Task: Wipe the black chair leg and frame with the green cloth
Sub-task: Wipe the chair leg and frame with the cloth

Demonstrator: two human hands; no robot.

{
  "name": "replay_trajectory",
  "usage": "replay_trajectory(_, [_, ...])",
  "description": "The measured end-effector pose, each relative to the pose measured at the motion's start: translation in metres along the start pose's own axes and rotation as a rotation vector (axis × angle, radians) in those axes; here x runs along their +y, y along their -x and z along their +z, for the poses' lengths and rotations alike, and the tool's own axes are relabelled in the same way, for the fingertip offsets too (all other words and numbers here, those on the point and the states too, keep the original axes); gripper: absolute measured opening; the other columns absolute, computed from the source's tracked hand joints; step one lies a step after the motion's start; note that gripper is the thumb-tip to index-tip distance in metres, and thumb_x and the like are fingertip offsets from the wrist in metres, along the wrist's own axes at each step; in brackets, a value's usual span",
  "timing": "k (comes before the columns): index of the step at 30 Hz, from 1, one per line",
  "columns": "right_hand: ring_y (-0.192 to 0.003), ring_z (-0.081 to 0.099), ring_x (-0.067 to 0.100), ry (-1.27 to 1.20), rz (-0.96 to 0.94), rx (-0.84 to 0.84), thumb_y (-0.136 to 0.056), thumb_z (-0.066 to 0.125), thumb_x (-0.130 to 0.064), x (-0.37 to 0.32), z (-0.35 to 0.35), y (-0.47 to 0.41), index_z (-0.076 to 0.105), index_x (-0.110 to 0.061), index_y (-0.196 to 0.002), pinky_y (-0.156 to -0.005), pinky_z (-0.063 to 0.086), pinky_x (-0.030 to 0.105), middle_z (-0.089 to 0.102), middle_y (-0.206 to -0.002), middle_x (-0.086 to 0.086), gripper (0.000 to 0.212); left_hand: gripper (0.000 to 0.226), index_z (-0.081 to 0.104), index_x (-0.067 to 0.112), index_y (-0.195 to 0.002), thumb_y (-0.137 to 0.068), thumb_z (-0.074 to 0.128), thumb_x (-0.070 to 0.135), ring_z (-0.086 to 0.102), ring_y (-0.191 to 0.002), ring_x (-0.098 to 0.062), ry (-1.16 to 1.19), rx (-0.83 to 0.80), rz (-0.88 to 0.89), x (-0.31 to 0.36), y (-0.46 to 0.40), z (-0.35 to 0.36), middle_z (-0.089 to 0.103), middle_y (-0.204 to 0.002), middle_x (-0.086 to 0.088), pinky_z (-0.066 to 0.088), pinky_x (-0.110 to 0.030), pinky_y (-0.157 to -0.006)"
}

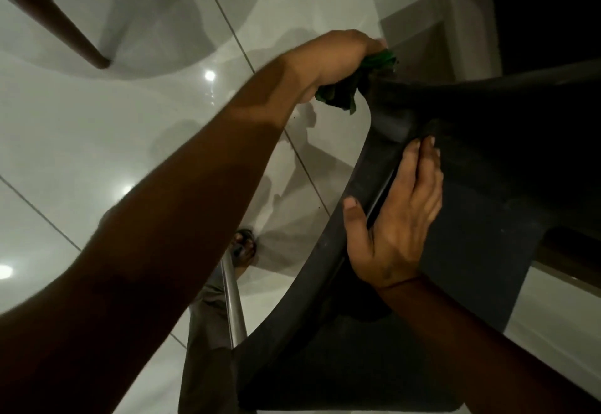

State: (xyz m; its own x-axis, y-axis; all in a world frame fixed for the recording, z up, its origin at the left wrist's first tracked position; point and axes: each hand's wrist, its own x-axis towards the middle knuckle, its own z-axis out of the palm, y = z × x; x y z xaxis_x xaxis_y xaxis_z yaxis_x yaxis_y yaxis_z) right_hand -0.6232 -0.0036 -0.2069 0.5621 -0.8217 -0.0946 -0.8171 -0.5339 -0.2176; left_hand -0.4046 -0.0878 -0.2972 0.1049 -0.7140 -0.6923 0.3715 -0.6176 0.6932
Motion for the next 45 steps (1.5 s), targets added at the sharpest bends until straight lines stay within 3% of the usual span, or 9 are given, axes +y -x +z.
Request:
replay_trajectory(4, [-0.159,0.012,0.036,-0.024,0.000,-0.002,-0.091,0.044,-0.057,0.001,0.002,0.002,0.019,0.001,-0.161,-0.129,0.006,0.054,0.014,-0.170,0.020,0.094,0.052,0.055,0.004,-0.146,-0.107,0.052,0.038,0.064,-0.116,-0.037,0.139,0.057,-0.184,-0.005,-0.014,0.004,0.062,-0.141,-0.020,0.052,-0.041,-0.105])
replay_trajectory(10, [-0.158,0.016,0.040,0.004,0.016,-0.002,-0.089,0.046,-0.056,-0.002,-0.001,0.001,0.024,0.007,-0.159,-0.128,0.010,0.059,0.018,-0.168,0.024,0.096,0.027,0.065,-0.002,-0.104,-0.104,0.060,0.024,0.058,-0.076,-0.025,0.513,0.123,-0.291,-0.019,-0.001,0.011,0.061,-0.092,-0.016,0.043,-0.035,-0.057])
replay_trajectory(24, [-0.158,0.011,0.039,-0.014,0.030,-0.028,-0.087,0.048,-0.055,0.000,0.003,0.002,0.020,0.004,-0.160,-0.129,0.006,0.056,0.016,-0.169,0.024,0.098,0.030,0.061,0.008,-0.094,-0.102,0.060,0.037,0.063,-0.100,-0.033,0.600,0.143,-0.361,-0.037,-0.036,0.002,0.062,-0.108,-0.016,0.048,-0.052,-0.111])
replay_trajectory(30, [-0.157,0.014,0.042,0.000,0.011,-0.026,-0.085,0.051,-0.053,0.000,-0.001,-0.001,0.022,0.006,-0.159,-0.128,0.008,0.058,0.018,-0.167,0.027,0.099,0.027,0.071,0.011,-0.096,-0.091,0.066,0.037,0.061,-0.081,-0.026,0.466,0.086,-0.145,-0.020,-0.006,0.014,0.065,-0.088,-0.010,0.052,-0.039,-0.077])
replay_trajectory(35, [-0.157,0.013,0.042,-0.002,0.018,-0.041,-0.084,0.054,-0.048,-0.002,-0.004,0.001,0.021,0.007,-0.158,-0.128,0.008,0.057,0.017,-0.167,0.028,0.099,0.057,0.066,0.010,-0.132,-0.103,0.048,0.056,0.071,-0.107,-0.031,0.552,0.146,0.006,-0.030,0.029,0.042,0.071,-0.115,-0.016,0.061,-0.042,-0.090])
replay_trajectory(39, [-0.157,0.013,0.041,0.006,0.024,-0.039,-0.082,0.063,-0.042,0.000,-0.003,-0.001,0.021,0.006,-0.158,-0.128,0.008,0.058,0.018,-0.167,0.027,0.100,0.054,0.065,0.006,-0.132,-0.107,0.047,0.049,0.067,-0.073,-0.027,0.552,0.224,-0.064,-0.025,-0.006,0.037,0.069,-0.097,-0.019,0.056,-0.038,-0.064])
replay_trajectory(41, [-0.158,0.012,0.039,-0.007,0.021,-0.034,-0.083,0.059,-0.046,0.000,-0.003,0.000,0.020,0.005,-0.159,-0.128,0.008,0.057,0.017,-0.168,0.025,0.100,0.054,0.069,0.008,-0.134,-0.106,0.049,0.049,0.070,-0.095,-0.032,0.695,0.253,-0.181,-0.027,-0.024,0.032,0.070,-0.116,-0.019,0.056,-0.044,-0.086])
replay_trajectory(43, [-0.158,0.012,0.038,-0.022,0.018,-0.027,-0.084,0.054,-0.050,0.000,-0.003,-0.001,0.020,0.004,-0.160,-0.128,0.008,0.057,0.016,-0.169,0.024,0.098,0.058,0.059,0.008,-0.148,-0.108,0.045,0.047,0.043,-0.147,-0.040,0.861,0.222,-0.298,-0.031,-0.036,0.031,0.048,-0.160,-0.020,0.015,-0.059,-0.128])
replay_trajectory(45, [-0.158,0.013,0.038,-0.024,0.016,-0.026,-0.085,0.051,-0.051,-0.001,-0.004,-0.001,0.022,0.005,-0.159,-0.128,0.009,0.058,0.017,-0.169,0.024,0.097,0.059,0.053,0.003,-0.151,-0.107,0.049,0.043,0.037,-0.151,-0.042,1.009,0.204,-0.346,-0.028,-0.038,0.030,0.045,-0.161,-0.021,0.007,-0.061,-0.129])
